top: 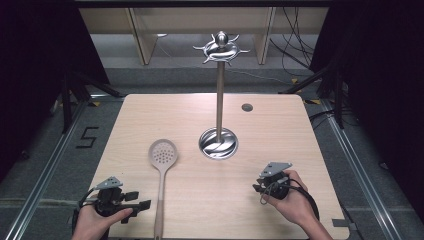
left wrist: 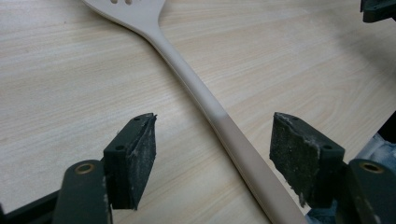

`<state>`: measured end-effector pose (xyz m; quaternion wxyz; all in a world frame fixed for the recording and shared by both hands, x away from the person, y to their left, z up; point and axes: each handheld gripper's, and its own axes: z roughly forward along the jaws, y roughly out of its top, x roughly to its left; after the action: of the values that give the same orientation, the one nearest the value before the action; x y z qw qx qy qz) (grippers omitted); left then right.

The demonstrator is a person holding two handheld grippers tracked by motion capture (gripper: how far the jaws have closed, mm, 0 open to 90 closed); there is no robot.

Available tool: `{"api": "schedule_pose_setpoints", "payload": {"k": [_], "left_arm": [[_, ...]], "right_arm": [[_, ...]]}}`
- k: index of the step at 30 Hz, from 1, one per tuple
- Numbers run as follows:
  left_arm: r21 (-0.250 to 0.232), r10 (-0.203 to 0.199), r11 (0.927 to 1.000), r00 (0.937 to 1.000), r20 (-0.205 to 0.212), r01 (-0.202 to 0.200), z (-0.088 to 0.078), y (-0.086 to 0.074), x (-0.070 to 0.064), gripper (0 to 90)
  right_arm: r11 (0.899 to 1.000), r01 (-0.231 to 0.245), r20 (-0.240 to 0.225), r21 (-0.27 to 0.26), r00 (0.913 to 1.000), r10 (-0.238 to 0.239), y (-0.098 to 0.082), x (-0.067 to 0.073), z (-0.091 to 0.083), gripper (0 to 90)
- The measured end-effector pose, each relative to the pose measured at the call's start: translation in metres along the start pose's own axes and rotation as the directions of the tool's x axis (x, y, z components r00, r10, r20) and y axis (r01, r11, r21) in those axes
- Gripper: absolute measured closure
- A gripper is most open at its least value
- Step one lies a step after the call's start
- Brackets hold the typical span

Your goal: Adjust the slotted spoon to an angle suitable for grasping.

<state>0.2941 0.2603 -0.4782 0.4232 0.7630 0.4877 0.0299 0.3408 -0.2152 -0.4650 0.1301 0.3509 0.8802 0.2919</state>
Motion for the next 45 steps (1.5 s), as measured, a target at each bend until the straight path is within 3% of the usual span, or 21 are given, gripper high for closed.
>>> {"api": "schedule_pose_setpoints", "payload": {"k": [4, 5, 8, 9, 10, 12, 14, 16, 19, 20, 21, 22, 24, 25, 26, 28, 32, 34, 37, 42, 45], "left_arm": [[0.004, -0.017, 0.9998, 0.9994, -0.03, 0.018, 0.001, 0.004, -0.002, 31.0], [0.029, 0.009, 0.9995, 0.998, -0.063, -0.008, 0.001, 0.008, -0.004, 31.8], [0.045, 0.029, 0.9987, 0.9961, -0.084, -0.025, 0.0, 0.014, -0.01, 37.1], [0.044, 0.041, 0.9983, 0.9946, -0.095, -0.037, -0.001, 0.018, -0.015, 42.4], [0.062, 0.069, 0.9961, 0.9931, -0.094, -0.064, -0.004, 0.02, -0.018, 56.6], [0.05, 0.087, 0.9953, 0.9928, -0.083, -0.083, -0.005, 0.025, -0.028, 63.7], [0.09, 0.151, 0.9853, 0.987, -0.055, -0.146, -0.005, 0.03, -0.038, 80.8], [0.111, 0.175, 0.979, 0.9842, -0.024, -0.171, 0.002, 0.031, -0.053, 89.1], [0.178, 0.24, 0.9534, 0.9699, 0.039, -0.243, 0.014, 0.03, -0.073, 89.4], [0.247, 0.267, 0.9271, 0.9591, 0.093, -0.282, 0.024, 0.027, -0.084, 89.4], [0.247, 0.267, 0.9271, 0.9591, 0.093, -0.282, 0.024, 0.027, -0.084, 89.4], [0.322, 0.322, 0.8823, 0.9392, 0.119, -0.344, 0.028, 0.028, -0.085, 89.4], [0.369, 0.333, 0.862, 0.9371, 0.105, -0.347, 0.043, 0.024, -0.089, 89.5], [0.369, 0.333, 0.862, 0.9371, 0.105, -0.347, 0.043, 0.024, -0.089, 89.4], [0.382, 0.339, 0.8547, 0.9352, 0.101, -0.351, 0.047, 0.022, -0.09, 89.5], [0.409, 0.316, 0.8523, 0.944, 0.094, -0.326, 0.054, 0.019, -0.09, 89.5], [0.442, 0.308, 0.8415, 0.948, 0.082, -0.311, 0.064, 0.016, -0.085, 89.5], [0.45, 0.292, 0.8435, 0.9535, 0.073, -0.293, 0.066, 0.015, -0.085, 89.5], [0.462, 0.304, 0.8347, 0.9503, 0.067, -0.3, 0.066, 0.015, -0.084, 89.5], [0.465, 0.281, 0.842, 0.9582, 0.054, -0.273, 0.065, 0.014, -0.083, 89.5], [0.475, 0.298, 0.8326, 0.9534, 0.049, -0.284, 0.066, 0.014, -0.081, 89.5]], "right_arm": [[1.0, -0.012, 0.001, 0.005, 0.9999, 0.012, -0.001, -0.004, 0.0, 69.2], [1.0, -0.03, 0.001, -0.008, 0.9995, 0.03, -0.002, -0.003, 0.001, 68.7], [1.0, -0.015, 0.001, 0.0, 0.9999, 0.015, -0.003, -0.003, 0.0, 68.1], [1.0, -0.016, 0.003, 0.001, 0.9999, 0.016, -0.002, -0.003, 0.0, 67.7], [1.0, -0.015, 0.011, 0.0, 0.9998, 0.015, -0.001, -0.002, 0.0, 67.3], [1.0, -0.015, 0.017, 0.001, 0.9998, 0.015, 0.001, -0.002, -0.001, 67.0], [1.0, -0.006, 0.025, -0.011, 0.9997, 0.007, 0.004, -0.001, -0.002, 66.4], [1.0, -0.012, 0.025, -0.012, 0.9996, 0.012, 0.004, 0.001, 0.001, 66.0], [1.0, -0.006, 0.012, 0.005, 0.9999, 0.006, 0.003, 0.001, 0.003, 65.4], [1.0, -0.018, 0.015, 0.0, 0.9997, 0.018, 0.003, 0.001, 0.003, 65.0], [1.0, -0.018, 0.015, 0.0, 0.9997, 0.018, 0.003, 0.001, 0.003, 65.0], [1.0, -0.015, 0.0, 0.021, 0.9999, 0.015, 0.003, 0.0, 0.001, 64.8], [1.0, -0.027, 0.013, -0.003, 0.9996, 0.027, 0.001, -0.003, 0.003, 64.2], [1.0, -0.017, 0.004, 0.01, 0.9998, 0.017, 0.001, -0.004, 0.003, 64.1], [1.0, -0.018, 0.007, 0.007, 0.9998, 0.018, 0.0, -0.004, 0.004, 63.8], [0.999, -0.038, -0.009, 0.027, 0.9992, 0.038, 0.001, -0.003, 0.002, 63.3], [1.0, 0.004, -0.002, 0.017, 1.0, -0.004, 0.001, -0.002, 0.005, 62.4], [1.0, -0.012, -0.007, 0.026, 0.9999, 0.013, 0.002, -0.001, 0.004, 62.1], [1.0, -0.014, -0.007, 0.025, 0.9999, 0.014, 0.002, 0.0, 0.004, 62.0], [1.0, -0.006, -0.012, 0.028, 0.9999, 0.007, 0.001, -0.002, 0.004, 61.4], [1.0, -0.006, -0.012, 0.027, 0.9999, 0.006, 0.001, -0.002, 0.004, 60.9]]}}
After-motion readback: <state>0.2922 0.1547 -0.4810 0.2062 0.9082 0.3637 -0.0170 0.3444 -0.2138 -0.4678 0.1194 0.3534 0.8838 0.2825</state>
